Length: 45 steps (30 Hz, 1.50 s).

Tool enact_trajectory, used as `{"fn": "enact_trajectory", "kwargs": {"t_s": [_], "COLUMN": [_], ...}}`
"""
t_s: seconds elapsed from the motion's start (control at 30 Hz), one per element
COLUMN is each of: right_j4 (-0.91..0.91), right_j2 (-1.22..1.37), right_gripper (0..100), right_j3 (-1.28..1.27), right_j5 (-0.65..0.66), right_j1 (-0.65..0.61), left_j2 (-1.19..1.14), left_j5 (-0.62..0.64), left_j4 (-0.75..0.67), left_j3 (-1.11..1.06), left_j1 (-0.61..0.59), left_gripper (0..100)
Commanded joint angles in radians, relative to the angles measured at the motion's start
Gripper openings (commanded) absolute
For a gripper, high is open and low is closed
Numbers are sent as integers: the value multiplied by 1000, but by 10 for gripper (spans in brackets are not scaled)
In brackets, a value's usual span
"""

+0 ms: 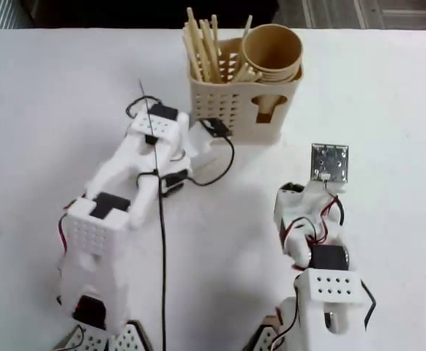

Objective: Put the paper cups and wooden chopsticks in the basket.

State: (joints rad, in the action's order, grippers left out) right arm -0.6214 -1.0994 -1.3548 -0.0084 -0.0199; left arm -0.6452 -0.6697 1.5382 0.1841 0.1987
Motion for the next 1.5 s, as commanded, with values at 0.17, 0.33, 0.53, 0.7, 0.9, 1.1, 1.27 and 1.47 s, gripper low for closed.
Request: {"fn": "enact_trajectory", "kwargs": {"t_s": [0.17, 0.33, 0.53, 0.7, 0.9, 1.1, 1.27, 1.47], "right_j4": [19, 19, 19, 19, 19, 19, 19, 19], "right_j2": [-13, -13, -13, -13, -12, -12, -12, -12], "right_gripper": [34, 34, 34, 34, 34, 34, 34, 34], "right_j3": [8, 8, 8, 8, 6, 6, 6, 6], "right_j5": [0, 0, 0, 0, 0, 0, 0, 0], "right_j1": [7, 8, 8, 8, 7, 7, 7, 4], "left_j2": [122, 421, 789, 995, 1027, 943, 877, 786], "left_j5": [2, -5, 5, 101, 324, 427, 485, 525], "left_j4": [181, 175, 175, 146, -34, -394, -720, -964], "left_j3": [-77, -259, -336, -213, 15, 94, 103, 103], "left_j1": [36, 44, 51, 53, 111, 179, 183, 180], "left_gripper": [20, 22, 22, 22, 22, 22, 22, 22]}}
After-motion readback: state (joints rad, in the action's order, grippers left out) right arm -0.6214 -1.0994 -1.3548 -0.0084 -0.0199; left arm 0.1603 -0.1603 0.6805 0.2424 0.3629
